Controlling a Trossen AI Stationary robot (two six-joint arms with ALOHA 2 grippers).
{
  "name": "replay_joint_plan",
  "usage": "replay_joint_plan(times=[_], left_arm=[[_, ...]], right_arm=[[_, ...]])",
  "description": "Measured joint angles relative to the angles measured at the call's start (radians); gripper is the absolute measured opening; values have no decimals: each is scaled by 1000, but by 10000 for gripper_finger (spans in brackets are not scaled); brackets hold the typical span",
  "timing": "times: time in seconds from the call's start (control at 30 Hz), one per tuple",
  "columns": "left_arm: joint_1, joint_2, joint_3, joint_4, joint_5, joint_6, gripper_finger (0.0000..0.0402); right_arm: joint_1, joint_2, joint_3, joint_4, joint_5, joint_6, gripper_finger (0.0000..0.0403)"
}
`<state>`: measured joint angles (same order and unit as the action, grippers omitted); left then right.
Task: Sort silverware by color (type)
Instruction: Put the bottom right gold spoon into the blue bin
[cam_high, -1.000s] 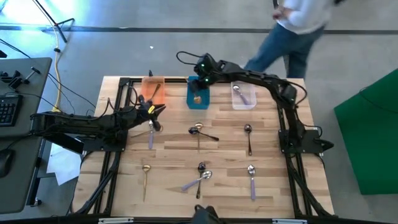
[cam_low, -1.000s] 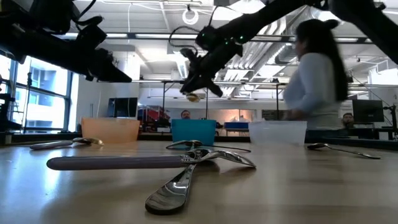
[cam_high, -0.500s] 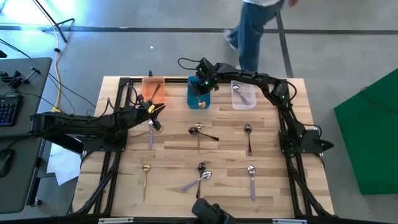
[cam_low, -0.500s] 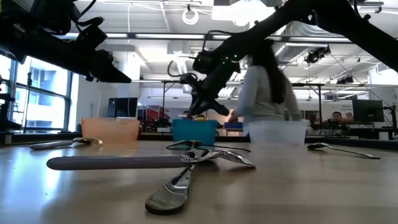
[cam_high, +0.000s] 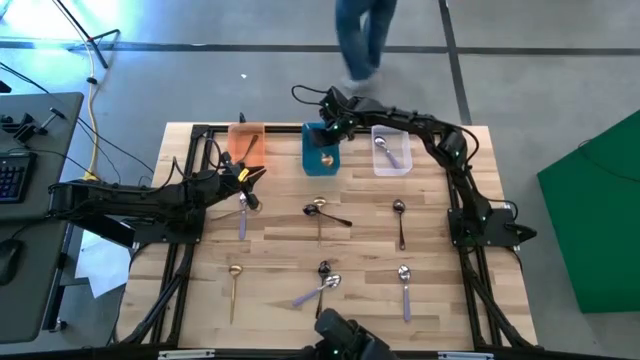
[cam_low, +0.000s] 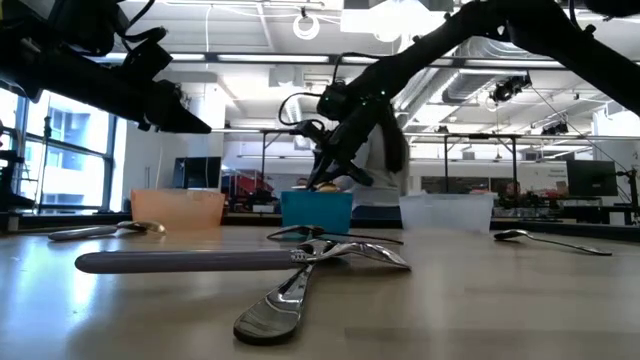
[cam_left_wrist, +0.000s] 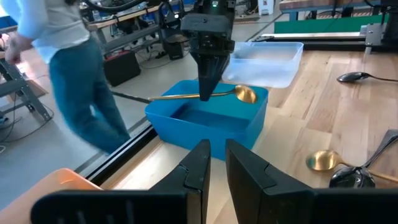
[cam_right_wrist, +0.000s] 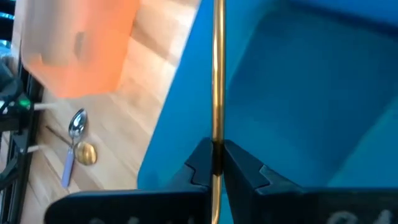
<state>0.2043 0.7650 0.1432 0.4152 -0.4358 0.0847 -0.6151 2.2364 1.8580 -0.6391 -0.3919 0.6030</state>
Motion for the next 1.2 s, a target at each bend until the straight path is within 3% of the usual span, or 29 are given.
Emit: replay_joint_plan(times=[0.93,1.2], left_arm=[[0,0,0,2,-2,-5,39],[0,0,0,2,-1,-4,39]], right_arm=[[-10,69,-2,-35,0,-47,14],[1,69,-2,-30,-4,-85,70]])
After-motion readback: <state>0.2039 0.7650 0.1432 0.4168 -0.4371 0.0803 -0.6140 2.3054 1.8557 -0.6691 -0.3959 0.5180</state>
